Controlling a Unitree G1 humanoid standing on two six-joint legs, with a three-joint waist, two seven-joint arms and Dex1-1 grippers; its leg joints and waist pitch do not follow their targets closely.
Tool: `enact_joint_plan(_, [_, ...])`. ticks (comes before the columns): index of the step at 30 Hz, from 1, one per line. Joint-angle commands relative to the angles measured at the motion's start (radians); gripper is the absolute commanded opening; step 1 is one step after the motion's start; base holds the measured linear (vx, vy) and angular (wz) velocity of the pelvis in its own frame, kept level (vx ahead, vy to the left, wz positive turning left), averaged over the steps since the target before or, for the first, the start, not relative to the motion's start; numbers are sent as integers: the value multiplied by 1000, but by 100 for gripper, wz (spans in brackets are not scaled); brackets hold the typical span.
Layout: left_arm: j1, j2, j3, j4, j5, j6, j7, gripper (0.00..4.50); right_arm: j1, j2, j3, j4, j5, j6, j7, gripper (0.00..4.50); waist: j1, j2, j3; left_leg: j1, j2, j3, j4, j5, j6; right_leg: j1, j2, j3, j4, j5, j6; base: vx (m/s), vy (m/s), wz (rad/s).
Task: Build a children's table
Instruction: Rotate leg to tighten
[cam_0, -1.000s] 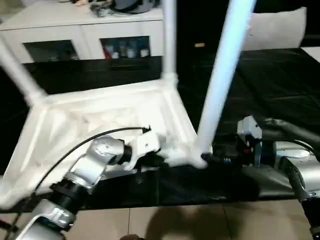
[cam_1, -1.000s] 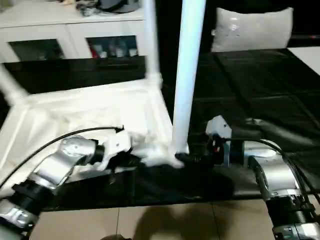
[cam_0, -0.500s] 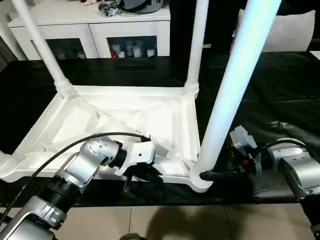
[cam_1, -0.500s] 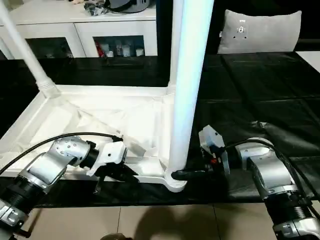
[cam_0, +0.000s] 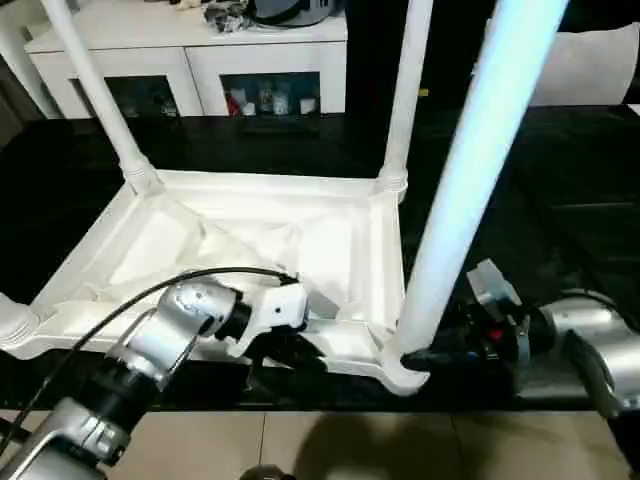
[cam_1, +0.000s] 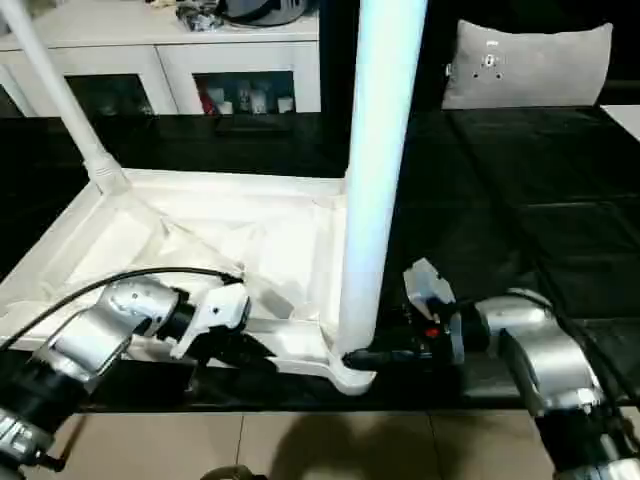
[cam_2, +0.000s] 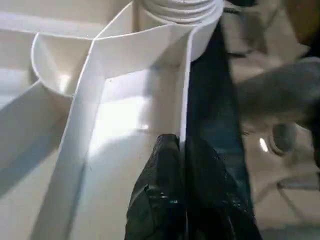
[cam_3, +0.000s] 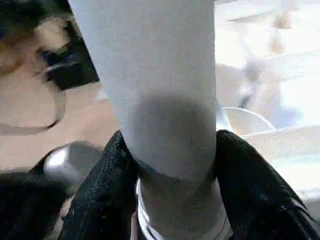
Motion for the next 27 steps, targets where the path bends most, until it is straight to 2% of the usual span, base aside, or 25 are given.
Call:
enact_joint_plan(1, [8, -72, -1, -51, -36, 85, 82, 0, -27, 88, 11, 12, -33, 61, -193, 195, -9, -23, -47, 10, 73, -32, -70, -180, 62, 38, -105, 60, -96, -419, -125, 0, 0, 0])
enact_joint_plan(2, [10, -105, 16, -63, -37, 137, 137, 0, -47, 142, -6, 39, -64, 91, -319, 195, -24, -21, -43, 10, 71, -34, -74, -202, 47, 38, -105, 57, -101, -459, -117, 0, 0, 0])
enact_joint_plan(3, [10, -105, 16, -63, -37, 137, 137, 0, -47, 142, -6, 39, -64, 91, -319, 195, -33, -21, -43, 8, 72, -37, -76, -210, 34, 41, -105, 56, -98, -467, -114, 0, 0, 0])
enact_joint_plan(4, [9, -150, 37, -71, -32, 195, 211, 0, -68, 201, -23, 67, -100, 130, -456, 194, -53, -17, -43, 5, 71, -42, -79, -231, 18, 43, -103, 52, -99, -478, -108, 0, 0, 0])
enact_joint_plan(5, [0, -200, 57, -58, -16, 236, 292, 0, -80, 242, -30, 79, -121, 133, -532, 194, -70, -17, -41, 3, 68, -45, -80, -254, 8, 43, -102, 49, -105, -494, -98, 0, 0, 0])
enact_joint_plan(6, [-3, -221, 65, -54, -10, 255, 326, 0, -84, 258, -33, 81, -129, 135, -562, 194, -78, -18, -43, 7, 68, -43, -77, -258, 4, 41, -104, 51, -106, -493, -99, 0, 0, 0])
enact_joint_plan(7, [-4, -227, 68, -53, -8, 261, 337, 0, -85, 264, -34, 82, -131, 135, -571, 194, -84, -21, -44, 12, 62, -40, -71, -252, 13, 38, -107, 55, -113, -492, -101, 0, 0, 0])
enact_joint_plan(9, [-14, -261, 83, -40, -7, 281, 382, 0, -99, 294, -45, 101, -149, 121, -638, 194, -88, -19, -46, 5, 61, -38, -70, -219, 37, 40, -104, 58, -110, -453, -108, 0, 0, 0])
enact_joint_plan(10, [-20, -286, 94, -32, -1, 292, 422, 0, -109, 321, -57, 114, -156, 119, -694, 194, -94, -10, -46, 5, 61, -36, -69, -223, 43, 38, -99, 57, -112, -438, -109, 0, 0, 0])
enact_joint_plan(11, [-48, -363, 129, 11, 12, 307, 537, 0, -145, 402, -116, 179, -158, 133, -877, 194, -98, -11, -45, 8, 57, -32, -67, -220, 44, 31, -97, 57, -115, -434, -117, 0, 0, 0])
enact_joint_plan(12, [-62, -384, 131, 35, 29, 289, 582, 0, -149, 418, -116, 195, -149, 109, -876, 194, -98, -11, -44, 13, 56, -34, -67, -226, 40, 30, -97, 54, -117, -450, -118, 0, 0, 0])
enact_joint_plan(13, [-63, -387, 131, 36, 31, 288, 587, 0, -149, 420, -116, 196, -149, 106, -875, 194, -93, -15, -49, 11, 54, -35, -64, -210, 43, 38, -99, 54, -115, -446, -109, 0, 0, 0])
enact_joint_plan(14, [-74, -401, 119, 43, 45, 281, 607, 0, -139, 433, -105, 185, -157, 64, -843, 229, -85, -12, -50, 11, 60, -33, -64, -197, 56, 34, -99, 58, -114, -412, -108, 0, 0, 0])
enact_joint_plan(15, [-74, -401, 118, 42, 46, 281, 607, 0, -139, 434, -106, 184, -156, 64, -843, 229, -83, -12, -50, 12, 61, -33, -65, -198, 60, 32, -98, 59, -113, -403, -109, 0, 0, 0])
enact_joint_plan(16, [-71, -403, 114, 31, 52, 290, 604, 0, -134, 442, -112, 172, -155, 70, -846, 249, -83, -9, -53, 5, 64, -35, -67, -183, 67, 40, -98, 60, -105, -360, -116, 0, 0, 0])
enact_joint_plan(17, [-65, -394, 104, 16, 62, 288, 590, 0, -127, 443, -118, 156, -147, 75, -837, 266, -82, -10, -55, 2, 67, -37, -68, -163, 75, 41, -99, 61, -98, -312, -127, 0, 0, 0])
enact_joint_plan(19, [-61, -386, 98, 7, 64, 286, 582, 0, -123, 440, -119, 148, -144, 75, -832, 272, -82, -10, -56, -1, 66, -36, -66, -146, 83, 44, -99, 60, -92, -275, -137, 0, 0, 0])
enact_joint_plan(20, [-46, -354, 82, -10, 65, 259, 546, 0, -110, 410, -129, 134, -133, 40, -792, 278, -80, -9, -55, -2, 67, -36, -66, -145, 91, 45, -103, 61, -93, -264, -147, 0, 0, 0])
enact_joint_plan(21, [-42, -341, 80, -10, 69, 252, 538, 0, -106, 394, -138, 129, -124, 21, -767, 298, -78, -8, -55, -2, 68, -37, -66, -154, 90, 47, -104, 61, -92, -269, -146, 0, 0, 0])
enact_joint_plan(23, [-42, -323, 78, 5, 77, 228, 535, 0, -103, 365, -146, 127, -111, -5, -732, 311, -78, -6, -55, 0, 68, -34, -66, -161, 91, 45, -102, 61, -95, -275, -145, 0, 0, 0])
enact_joint_plan(25, [-43, -302, 80, 15, 74, 212, 516, 0, -90, 315, -133, 117, -113, -38, -658, 329, -75, -8, -56, -2, 68, -33, -64, -148, 95, 47, -100, 61, -90, -247, -151, 0, 0, 0])
enact_joint_plan(27, [-40, -268, 79, 26, 70, 178, 472, 0, -71, 251, -122, 85, -100, -40, -551, 343, -71, -7, -55, -1, 68, -33, -63, -153, 99, 47, -101, 60, -93, -257, -152, 0, 0, 0])
